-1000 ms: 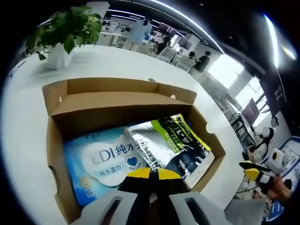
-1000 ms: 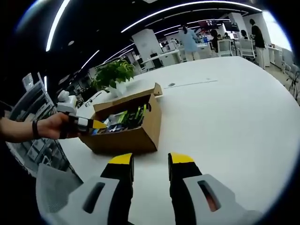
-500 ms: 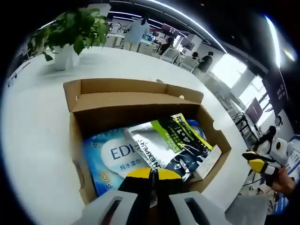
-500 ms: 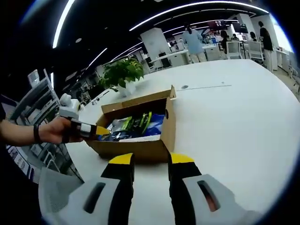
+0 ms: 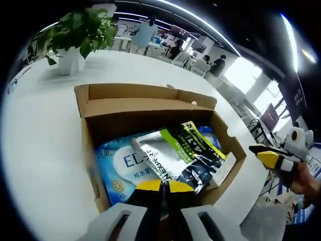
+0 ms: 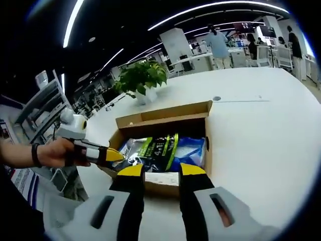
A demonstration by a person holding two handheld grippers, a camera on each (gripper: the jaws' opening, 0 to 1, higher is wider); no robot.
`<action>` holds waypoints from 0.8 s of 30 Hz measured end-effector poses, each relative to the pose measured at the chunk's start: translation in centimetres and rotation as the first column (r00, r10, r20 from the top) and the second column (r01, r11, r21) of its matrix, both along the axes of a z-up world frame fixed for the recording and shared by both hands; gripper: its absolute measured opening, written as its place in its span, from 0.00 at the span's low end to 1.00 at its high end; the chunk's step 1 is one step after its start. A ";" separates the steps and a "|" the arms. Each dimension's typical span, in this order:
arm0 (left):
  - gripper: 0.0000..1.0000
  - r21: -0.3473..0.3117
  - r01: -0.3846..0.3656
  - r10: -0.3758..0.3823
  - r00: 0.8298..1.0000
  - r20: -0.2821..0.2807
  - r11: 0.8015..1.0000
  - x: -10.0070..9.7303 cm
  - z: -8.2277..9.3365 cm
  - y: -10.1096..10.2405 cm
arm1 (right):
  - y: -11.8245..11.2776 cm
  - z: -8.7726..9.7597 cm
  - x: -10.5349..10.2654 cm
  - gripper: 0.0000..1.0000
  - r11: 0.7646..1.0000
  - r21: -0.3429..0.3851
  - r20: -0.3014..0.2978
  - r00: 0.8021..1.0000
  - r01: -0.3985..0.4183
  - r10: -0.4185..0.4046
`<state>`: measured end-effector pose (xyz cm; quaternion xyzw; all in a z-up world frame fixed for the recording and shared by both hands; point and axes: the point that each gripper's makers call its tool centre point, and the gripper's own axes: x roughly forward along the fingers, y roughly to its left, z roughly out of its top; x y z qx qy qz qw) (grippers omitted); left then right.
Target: Operate the shoe box by opening the lid, removing the specified soft item, and placing it in the target area until the item is outside and the box remains undamaged.
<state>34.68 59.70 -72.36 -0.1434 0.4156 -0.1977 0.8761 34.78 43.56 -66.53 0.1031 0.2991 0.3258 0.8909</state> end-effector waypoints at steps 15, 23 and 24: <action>0.02 -0.034 0.013 -0.012 1.000 0.015 0.999 0.1 0.2 -0.1 | 3.1 -3.0 4.2 0.26 0.999 -0.044 -0.100 0.995 0.009 -0.013; 0.02 -0.062 -0.014 0.015 1.000 0.014 0.998 0.3 0.3 0.0 | 4.0 -4.8 4.8 0.29 0.998 -0.060 -0.158 0.987 0.003 -0.013; 0.02 -0.063 -0.013 0.014 1.000 0.016 0.998 0.1 0.4 -0.1 | 4.1 -4.9 4.9 0.29 0.998 -0.059 -0.162 0.987 0.005 -0.014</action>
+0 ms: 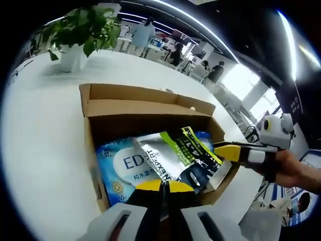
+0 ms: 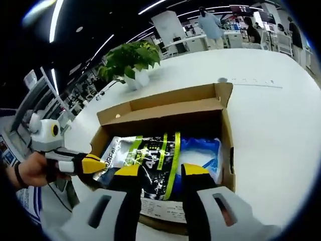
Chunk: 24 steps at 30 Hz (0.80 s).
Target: Operate the shoe box by opening the lid, removing the specified soft item, and placing it in the target area until the item is outside and the box remains undamaged.
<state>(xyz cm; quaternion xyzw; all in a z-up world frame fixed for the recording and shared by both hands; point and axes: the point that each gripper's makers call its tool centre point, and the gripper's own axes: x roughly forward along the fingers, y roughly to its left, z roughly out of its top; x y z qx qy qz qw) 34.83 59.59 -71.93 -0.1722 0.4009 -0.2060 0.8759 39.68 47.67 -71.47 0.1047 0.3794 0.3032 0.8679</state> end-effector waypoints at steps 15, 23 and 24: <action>0.02 0.001 0.003 -0.003 1.000 0.001 1.000 0.0 -0.1 -0.1 | 0.2 -0.9 -0.2 0.21 0.998 -0.060 -0.062 0.998 -0.021 0.017; 0.01 -0.038 -0.032 0.032 0.999 -0.012 0.999 0.1 0.1 0.1 | 0.4 -0.3 -0.2 0.13 1.000 0.002 -0.057 0.998 -0.004 0.004; 0.01 -0.038 -0.034 0.034 0.999 -0.013 0.999 0.0 0.1 0.0 | 0.4 -0.1 -0.3 0.11 1.000 0.023 -0.065 0.998 0.014 -0.013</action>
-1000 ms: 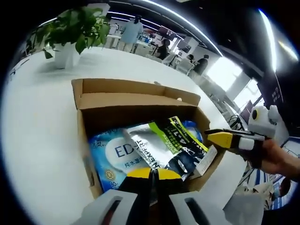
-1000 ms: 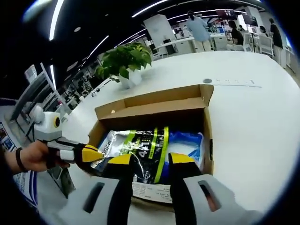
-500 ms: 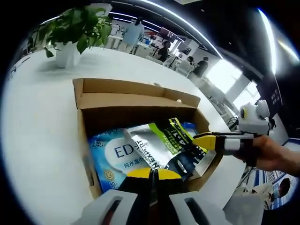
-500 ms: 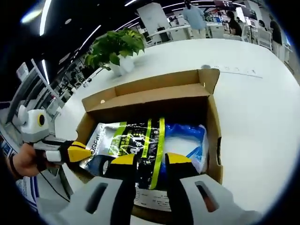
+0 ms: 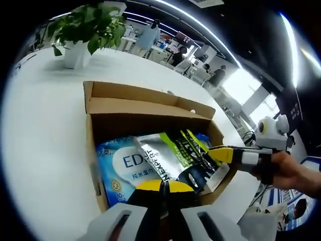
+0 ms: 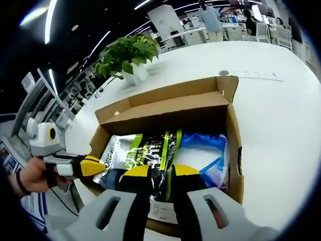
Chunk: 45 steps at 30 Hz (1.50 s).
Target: Operate the shoe box by opening the lid, removing the specified soft item, and placing it in the target area until the item is outside and the box remains undamaged.
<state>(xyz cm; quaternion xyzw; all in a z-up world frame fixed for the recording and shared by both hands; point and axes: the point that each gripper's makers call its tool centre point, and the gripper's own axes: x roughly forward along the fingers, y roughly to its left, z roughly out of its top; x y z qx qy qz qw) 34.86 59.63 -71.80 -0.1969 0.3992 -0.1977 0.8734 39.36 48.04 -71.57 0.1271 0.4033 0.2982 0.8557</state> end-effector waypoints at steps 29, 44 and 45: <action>0.01 0.007 0.023 -0.023 0.999 0.043 1.000 0.2 2.2 -1.6 | -2.1 1.8 -0.6 0.00 0.998 0.025 0.051 0.997 0.057 -0.058; 0.00 0.033 0.085 -0.088 0.991 0.105 0.996 1.2 5.2 -4.6 | -5.3 4.3 -0.6 0.00 0.994 0.037 0.123 0.987 0.103 -0.106; 0.00 0.031 0.092 -0.095 0.990 0.107 0.995 1.2 5.4 -5.0 | -5.7 4.6 -0.7 0.00 0.994 0.031 0.134 0.985 0.101 -0.105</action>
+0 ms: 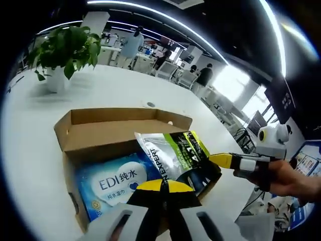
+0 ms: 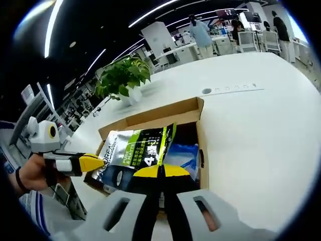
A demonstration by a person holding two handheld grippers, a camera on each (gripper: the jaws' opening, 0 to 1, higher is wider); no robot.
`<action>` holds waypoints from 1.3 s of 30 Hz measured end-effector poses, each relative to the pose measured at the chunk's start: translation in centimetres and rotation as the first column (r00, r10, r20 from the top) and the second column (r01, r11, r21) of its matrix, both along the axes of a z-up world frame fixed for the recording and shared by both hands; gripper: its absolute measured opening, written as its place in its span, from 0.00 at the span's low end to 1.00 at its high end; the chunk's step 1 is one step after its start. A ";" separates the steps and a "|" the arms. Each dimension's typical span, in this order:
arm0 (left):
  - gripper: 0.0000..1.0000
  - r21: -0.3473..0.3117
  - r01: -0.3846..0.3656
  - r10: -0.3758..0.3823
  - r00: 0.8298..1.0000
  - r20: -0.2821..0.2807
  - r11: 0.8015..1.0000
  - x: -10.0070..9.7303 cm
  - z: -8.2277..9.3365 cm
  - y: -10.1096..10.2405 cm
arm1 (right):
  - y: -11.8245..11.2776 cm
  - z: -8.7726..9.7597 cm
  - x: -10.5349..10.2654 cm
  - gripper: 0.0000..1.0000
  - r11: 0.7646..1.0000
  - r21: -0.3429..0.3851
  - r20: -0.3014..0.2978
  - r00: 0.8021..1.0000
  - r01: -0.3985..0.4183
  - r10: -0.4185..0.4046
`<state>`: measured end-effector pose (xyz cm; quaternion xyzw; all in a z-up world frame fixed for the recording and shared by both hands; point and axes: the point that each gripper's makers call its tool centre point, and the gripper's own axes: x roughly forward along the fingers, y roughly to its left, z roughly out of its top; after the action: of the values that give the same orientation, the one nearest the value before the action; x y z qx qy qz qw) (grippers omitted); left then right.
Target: Operate the shoe box by opening the lid, removing the specified soft item, and placing it in the target area until the item is outside and the box remains undamaged.
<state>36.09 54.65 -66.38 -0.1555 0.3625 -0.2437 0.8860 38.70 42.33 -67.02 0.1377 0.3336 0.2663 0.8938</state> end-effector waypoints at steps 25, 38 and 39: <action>0.00 0.022 0.243 -0.244 0.970 0.011 0.970 -0.5 0.7 -12.6 | -13.1 1.0 -3.7 0.00 0.974 0.050 0.029 0.974 0.222 -0.223; 0.00 0.028 0.331 -0.331 0.944 0.000 0.943 -1.6 0.2 -18.3 | -18.7 0.5 -5.9 0.00 0.952 0.054 0.018 0.953 0.302 -0.303; 0.00 0.028 0.335 -0.335 0.942 -0.001 0.942 -1.6 0.1 -18.5 | -18.9 0.4 -6.0 0.00 0.951 0.054 0.017 0.952 0.305 -0.307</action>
<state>34.47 36.12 -66.24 -0.0790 0.3854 -0.3861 0.8343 32.67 23.41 -66.58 0.2072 0.2903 0.1348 0.9245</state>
